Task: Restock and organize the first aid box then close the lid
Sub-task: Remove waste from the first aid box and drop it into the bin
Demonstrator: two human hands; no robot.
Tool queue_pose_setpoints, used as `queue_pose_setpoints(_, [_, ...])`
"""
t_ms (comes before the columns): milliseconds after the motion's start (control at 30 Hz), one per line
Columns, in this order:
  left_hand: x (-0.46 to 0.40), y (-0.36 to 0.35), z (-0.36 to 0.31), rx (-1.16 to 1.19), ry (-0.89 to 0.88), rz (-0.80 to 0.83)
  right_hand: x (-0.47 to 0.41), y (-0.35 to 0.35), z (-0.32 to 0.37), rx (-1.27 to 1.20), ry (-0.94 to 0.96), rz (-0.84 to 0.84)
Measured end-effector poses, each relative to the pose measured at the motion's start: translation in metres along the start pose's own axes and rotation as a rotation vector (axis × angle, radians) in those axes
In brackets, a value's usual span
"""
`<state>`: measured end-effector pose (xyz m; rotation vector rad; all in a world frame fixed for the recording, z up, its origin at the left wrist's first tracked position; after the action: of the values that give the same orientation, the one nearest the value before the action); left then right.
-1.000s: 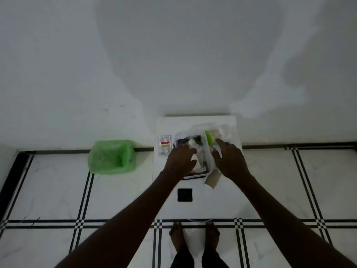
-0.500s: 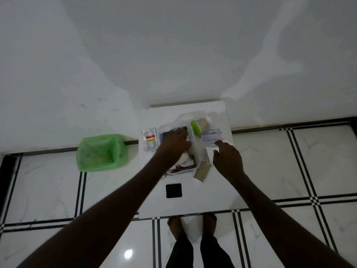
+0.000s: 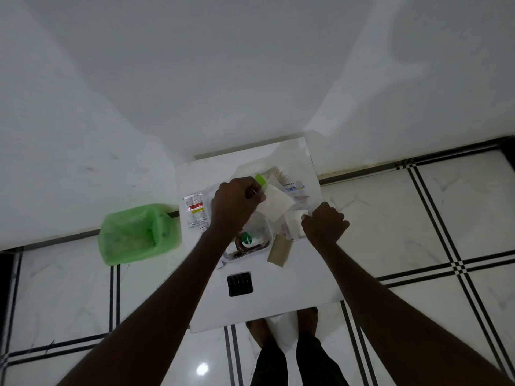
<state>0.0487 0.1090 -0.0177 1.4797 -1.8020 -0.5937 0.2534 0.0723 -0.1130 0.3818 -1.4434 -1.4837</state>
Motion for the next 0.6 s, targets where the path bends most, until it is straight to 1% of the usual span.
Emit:
queue_pose_setpoints(67, [-0.001, -0.002, 0.003, 0.036, 0.043, -0.007, -0.002, -0.001, 0.0, -0.04, 0.001, -0.005])
queue_pose_setpoints(233, [0.004, 0.002, 0.0, 0.089, 0.078, -0.039, 0.0, 0.009, -0.003, -0.14, -0.025, -0.01])
queue_pose_setpoints(400, [0.017, 0.009, -0.004, 0.155, 0.13, -0.061, 0.007, 0.031, -0.003, -0.185, 0.014, -0.038])
queue_pose_setpoints(500, [0.032, 0.019, -0.002, 0.299, 0.199, -0.103, 0.022, 0.057, 0.006, -0.287, 0.089, -0.084])
queue_pose_setpoints(600, [0.052, 0.034, 0.004, 0.392, 0.242, -0.156, 0.046, 0.09, 0.027, -0.376, 0.218, -0.175])
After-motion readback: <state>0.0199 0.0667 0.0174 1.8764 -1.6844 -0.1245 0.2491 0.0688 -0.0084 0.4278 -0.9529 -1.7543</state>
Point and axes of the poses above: each hand's wrist, its own x-axis away from the middle knuckle, its own y-axis out of the back of the hand, z = x × y, the point moved 4 cm from there along -x, towards the middle knuckle, and after that the axes turned 5 degrees about z, right-handed, at the moved point
